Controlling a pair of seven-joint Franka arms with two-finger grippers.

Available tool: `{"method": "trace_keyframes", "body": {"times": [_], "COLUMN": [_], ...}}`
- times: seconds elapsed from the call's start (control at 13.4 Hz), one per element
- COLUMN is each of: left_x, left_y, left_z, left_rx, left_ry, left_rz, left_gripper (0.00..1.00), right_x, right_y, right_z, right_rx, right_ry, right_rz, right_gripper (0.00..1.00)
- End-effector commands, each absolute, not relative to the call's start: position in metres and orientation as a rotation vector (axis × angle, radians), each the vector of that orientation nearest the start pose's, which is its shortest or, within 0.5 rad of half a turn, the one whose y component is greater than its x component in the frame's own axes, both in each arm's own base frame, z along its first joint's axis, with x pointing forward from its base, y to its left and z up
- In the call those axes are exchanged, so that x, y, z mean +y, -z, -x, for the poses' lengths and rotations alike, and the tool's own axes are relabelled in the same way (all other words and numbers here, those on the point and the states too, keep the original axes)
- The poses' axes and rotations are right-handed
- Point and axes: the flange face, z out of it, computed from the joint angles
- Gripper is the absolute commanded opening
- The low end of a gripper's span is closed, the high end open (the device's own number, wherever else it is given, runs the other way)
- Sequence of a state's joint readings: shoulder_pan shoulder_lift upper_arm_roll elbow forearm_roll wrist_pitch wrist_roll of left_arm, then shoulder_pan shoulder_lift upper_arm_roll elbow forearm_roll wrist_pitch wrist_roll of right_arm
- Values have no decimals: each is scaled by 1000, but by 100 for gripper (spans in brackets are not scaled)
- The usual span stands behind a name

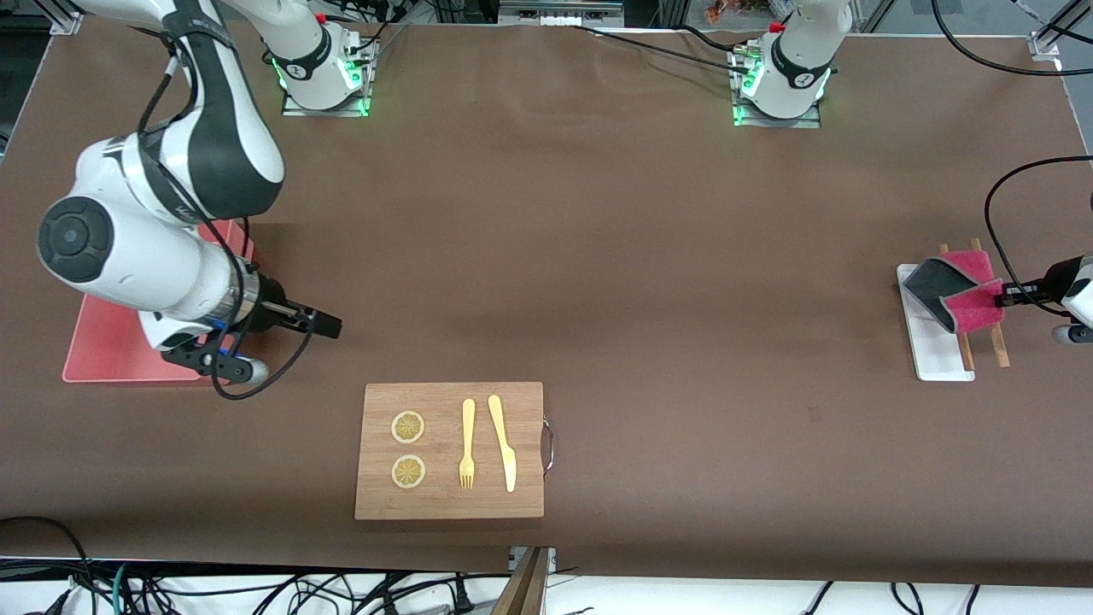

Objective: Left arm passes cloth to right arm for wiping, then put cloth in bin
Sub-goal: 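Lift the cloth with the left gripper while the right gripper moves toward it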

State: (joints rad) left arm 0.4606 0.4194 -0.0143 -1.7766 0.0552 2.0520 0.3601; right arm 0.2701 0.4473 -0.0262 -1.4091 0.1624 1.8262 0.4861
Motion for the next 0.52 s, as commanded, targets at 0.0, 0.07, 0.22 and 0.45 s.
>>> {"method": "trace_keyframes", "body": {"times": [0.0,0.07,0.22,0.45], "left_x": [281,280,278,273], "left_y": [-313,-314,-318,-352], "left_z": [-576,-577,-578,-584], "left_rx": [-61,-56,-53,-51], "left_ry": [-222,-221,-221,-240], "left_rz": [3160,3159,3158,3159], "left_gripper": [0,0,0,0], "right_x": [196,202,208,238], "right_y": [-442,-440,-436,-431], "right_z": [-664,-663,-666,-664], "right_rx": [466,461,528,602], "right_ry": [-106,-110,-102,-62], "right_rz": [2947,2938,2894,2866], "right_gripper": [100,100,100,100]}}
